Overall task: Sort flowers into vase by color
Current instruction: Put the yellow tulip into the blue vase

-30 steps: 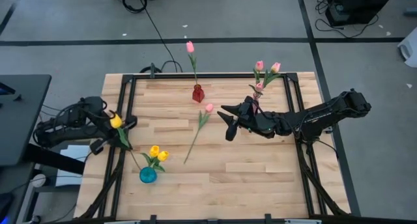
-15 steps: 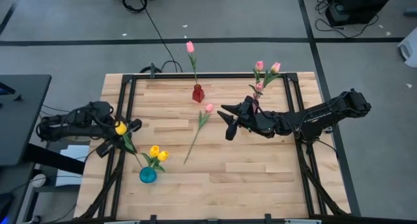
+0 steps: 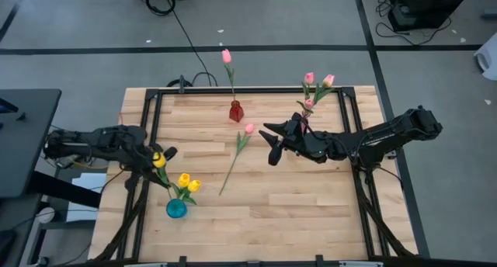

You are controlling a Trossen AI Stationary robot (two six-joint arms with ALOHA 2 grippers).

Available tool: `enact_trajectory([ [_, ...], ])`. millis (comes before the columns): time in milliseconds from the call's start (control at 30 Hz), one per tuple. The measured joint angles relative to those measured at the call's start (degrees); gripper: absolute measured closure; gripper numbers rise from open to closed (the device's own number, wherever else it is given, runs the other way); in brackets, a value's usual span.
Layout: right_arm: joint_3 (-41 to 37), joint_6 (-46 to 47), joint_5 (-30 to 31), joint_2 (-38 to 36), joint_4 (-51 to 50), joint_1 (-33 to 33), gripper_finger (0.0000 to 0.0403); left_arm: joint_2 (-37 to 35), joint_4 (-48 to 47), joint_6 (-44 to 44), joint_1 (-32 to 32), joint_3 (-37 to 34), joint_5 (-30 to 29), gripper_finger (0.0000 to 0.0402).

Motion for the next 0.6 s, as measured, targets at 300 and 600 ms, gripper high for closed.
enact_trajectory([
  [300,0.00,0.00,-0.44,0.00,-0.02,-0.22,0.0249,3.64,3.96,-0.46,-3.85,0.00,-7.20,0.0375],
  [600,0.00,0.00,-0.44,0.01,-0.09,-0.22,0.0249,5.82,4.10,0.05,-11.02,0.04,-8.14,0.0375],
])
